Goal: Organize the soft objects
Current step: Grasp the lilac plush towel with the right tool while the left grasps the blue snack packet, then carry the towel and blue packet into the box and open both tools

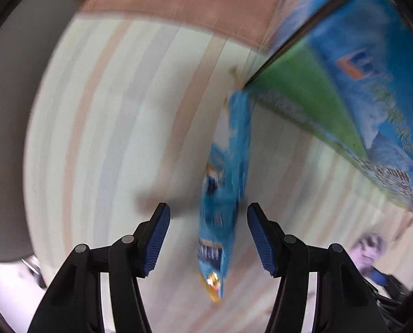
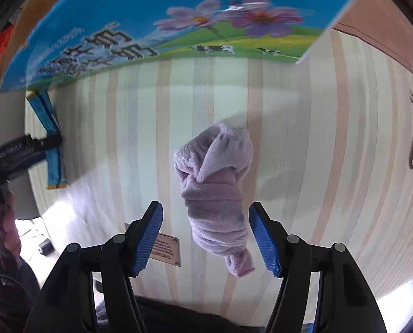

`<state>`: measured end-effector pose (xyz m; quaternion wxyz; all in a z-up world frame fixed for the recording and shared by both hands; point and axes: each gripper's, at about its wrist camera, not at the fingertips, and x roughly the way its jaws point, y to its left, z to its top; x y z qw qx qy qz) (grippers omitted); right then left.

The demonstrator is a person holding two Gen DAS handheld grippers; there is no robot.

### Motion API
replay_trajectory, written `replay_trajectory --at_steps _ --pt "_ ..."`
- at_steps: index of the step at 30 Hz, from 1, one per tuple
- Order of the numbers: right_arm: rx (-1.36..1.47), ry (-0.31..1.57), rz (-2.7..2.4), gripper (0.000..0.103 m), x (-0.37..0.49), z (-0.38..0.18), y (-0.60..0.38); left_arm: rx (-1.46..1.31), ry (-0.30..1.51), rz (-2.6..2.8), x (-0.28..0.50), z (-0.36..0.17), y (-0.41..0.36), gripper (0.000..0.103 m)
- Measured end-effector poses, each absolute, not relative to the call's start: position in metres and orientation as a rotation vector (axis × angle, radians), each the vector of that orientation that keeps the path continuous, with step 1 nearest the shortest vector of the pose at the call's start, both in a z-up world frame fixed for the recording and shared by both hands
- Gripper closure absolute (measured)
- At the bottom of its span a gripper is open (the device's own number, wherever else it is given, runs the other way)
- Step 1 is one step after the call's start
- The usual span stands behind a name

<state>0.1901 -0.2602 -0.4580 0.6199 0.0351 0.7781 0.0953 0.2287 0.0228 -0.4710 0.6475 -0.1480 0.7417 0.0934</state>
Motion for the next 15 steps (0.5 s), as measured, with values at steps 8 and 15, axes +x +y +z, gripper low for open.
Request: replay_trajectory --at_steps 8,15 --pt "-0.048 1.773 0.176 0.064 0.185 -0.466 -0.245 -0.222 1.667 0.176 0.2 -0.46 -0.006 0.082" --pt "0.144 1.776 0.251 0.065 0.181 -0.445 -0.245 -0.229 1.635 0.091 0.179 -0.424 -0.04 0.086"
